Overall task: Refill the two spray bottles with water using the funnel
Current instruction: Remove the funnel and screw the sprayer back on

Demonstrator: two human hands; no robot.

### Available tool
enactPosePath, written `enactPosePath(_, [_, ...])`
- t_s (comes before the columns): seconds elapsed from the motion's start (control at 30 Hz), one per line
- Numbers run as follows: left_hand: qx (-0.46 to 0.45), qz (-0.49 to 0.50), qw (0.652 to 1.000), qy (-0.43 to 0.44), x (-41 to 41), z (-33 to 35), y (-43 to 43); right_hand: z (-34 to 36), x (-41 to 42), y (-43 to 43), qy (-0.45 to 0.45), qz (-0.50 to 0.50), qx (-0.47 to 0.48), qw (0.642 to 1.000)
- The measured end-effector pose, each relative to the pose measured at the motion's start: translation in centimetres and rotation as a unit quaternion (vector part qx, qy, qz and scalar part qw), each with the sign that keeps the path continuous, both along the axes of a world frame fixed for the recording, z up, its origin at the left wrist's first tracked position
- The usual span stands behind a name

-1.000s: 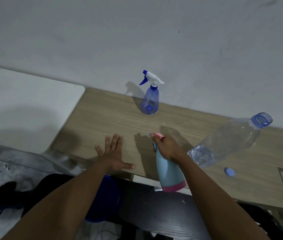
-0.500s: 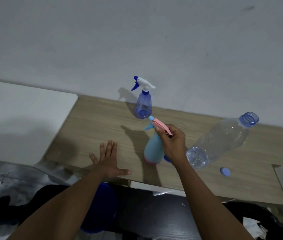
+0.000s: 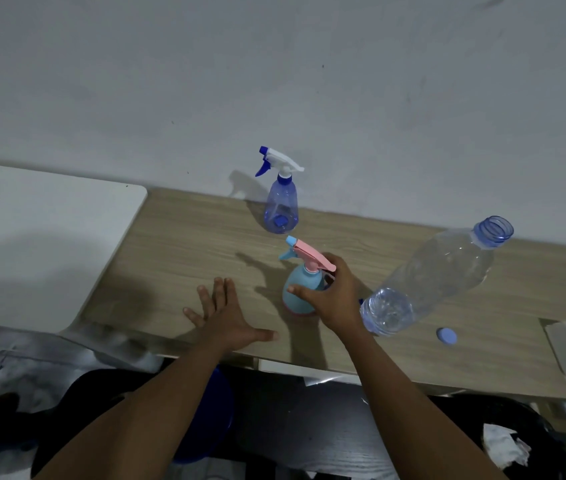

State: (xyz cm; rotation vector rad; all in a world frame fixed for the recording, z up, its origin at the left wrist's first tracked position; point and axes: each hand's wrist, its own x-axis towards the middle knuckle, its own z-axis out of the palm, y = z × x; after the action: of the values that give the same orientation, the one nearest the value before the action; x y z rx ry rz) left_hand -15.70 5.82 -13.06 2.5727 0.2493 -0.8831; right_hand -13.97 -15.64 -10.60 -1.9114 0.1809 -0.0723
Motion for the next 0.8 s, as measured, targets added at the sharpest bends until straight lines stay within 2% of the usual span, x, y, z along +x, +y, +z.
enactPosePath(0.07, [0.007, -0.003, 1.0, 0.015, 0.2, -0.1, -0.8, -0.8, -0.3, 0.1, 0.024, 0.0, -0.044, 0.999])
enactPosePath(0.17, [0.01, -0.01, 1.0, 0.027, 0.4, -0.6, -0.7, -1.0, -0.4, 0.6, 0.008, -0.004, -0.067, 0.998])
enactPosePath(0.37, [0.018, -0.017, 0.999, 0.048, 0.8, -0.4, -0.9, 0.5, 2.8, 0.6, -0.058, -0.065, -0.039, 0.995])
enactPosePath(0.6, [0.019, -0.028, 0.997, 0.067, 1.2, -0.4, -0.8, 1.8, 10.5, -0.3, -0.032, -0.128, -0.043, 0.99])
enactPosePath(0.8, [0.014, -0.025, 0.998, 0.055, 1.2, -0.4, -0.9, 1.7, 14.1, -0.8, -0.018, -0.116, -0.072, 0.99])
